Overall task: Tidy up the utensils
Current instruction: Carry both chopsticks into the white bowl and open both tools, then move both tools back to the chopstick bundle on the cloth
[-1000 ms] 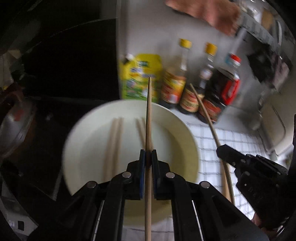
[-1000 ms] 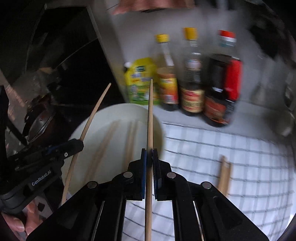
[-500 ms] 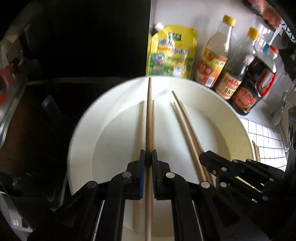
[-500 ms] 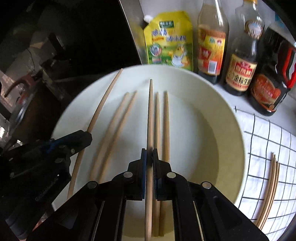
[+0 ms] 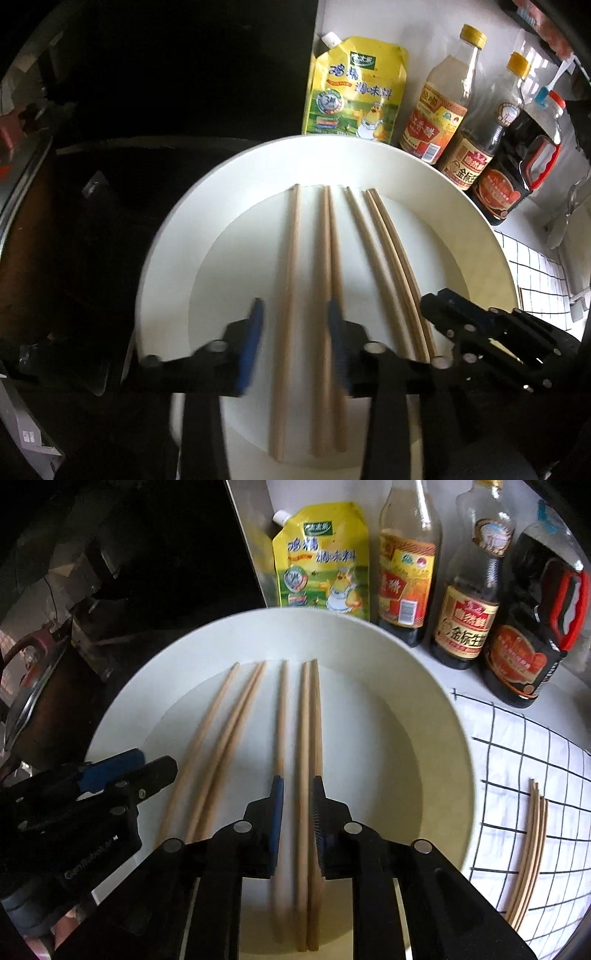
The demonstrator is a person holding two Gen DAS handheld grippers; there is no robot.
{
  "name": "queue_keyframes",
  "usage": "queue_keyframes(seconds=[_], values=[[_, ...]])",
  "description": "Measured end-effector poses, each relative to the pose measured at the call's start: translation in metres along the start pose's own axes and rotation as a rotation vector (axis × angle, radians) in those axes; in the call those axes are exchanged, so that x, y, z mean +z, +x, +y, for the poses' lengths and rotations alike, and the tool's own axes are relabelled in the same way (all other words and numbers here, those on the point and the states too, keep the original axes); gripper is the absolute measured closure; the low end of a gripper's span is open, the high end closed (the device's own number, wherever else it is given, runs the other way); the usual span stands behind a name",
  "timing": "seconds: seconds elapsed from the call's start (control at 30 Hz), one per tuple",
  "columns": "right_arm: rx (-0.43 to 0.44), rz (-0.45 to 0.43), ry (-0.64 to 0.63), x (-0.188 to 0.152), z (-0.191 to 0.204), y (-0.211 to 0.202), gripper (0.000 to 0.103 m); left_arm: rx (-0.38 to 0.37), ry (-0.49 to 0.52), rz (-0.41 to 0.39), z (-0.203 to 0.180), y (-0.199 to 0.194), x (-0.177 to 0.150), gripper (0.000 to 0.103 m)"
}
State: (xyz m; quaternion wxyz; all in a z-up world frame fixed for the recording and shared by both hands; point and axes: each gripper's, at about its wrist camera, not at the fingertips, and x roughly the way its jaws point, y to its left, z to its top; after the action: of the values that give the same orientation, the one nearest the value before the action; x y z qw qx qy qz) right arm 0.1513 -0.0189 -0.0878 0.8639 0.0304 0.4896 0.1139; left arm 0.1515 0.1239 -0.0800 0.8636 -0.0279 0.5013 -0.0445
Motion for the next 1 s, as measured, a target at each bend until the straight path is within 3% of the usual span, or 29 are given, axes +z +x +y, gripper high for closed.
queue_keyframes(seconds=[0.03,0.07,0.53,1.0], values=[[0.002,-0.006,0.003,0.000,0.000,-0.003,0.088,0.008,-0.003,-0.013,0.001,-0.005,-0.001,0.047],[0.001,-0.011,0.004,0.000,-0.001,-0.006,0.088,0.011,-0.005,-0.022,0.001,-0.008,-0.001,0.046],[-0.023,-0.075,0.019,-0.031,-0.016,-0.065,0.084,-0.006,0.012,-0.072,-0.015,-0.053,-0.017,0.044],[-0.102,-0.098,0.088,-0.080,-0.073,-0.126,0.080,-0.076,0.092,-0.084,-0.081,-0.081,-0.045,0.042]])
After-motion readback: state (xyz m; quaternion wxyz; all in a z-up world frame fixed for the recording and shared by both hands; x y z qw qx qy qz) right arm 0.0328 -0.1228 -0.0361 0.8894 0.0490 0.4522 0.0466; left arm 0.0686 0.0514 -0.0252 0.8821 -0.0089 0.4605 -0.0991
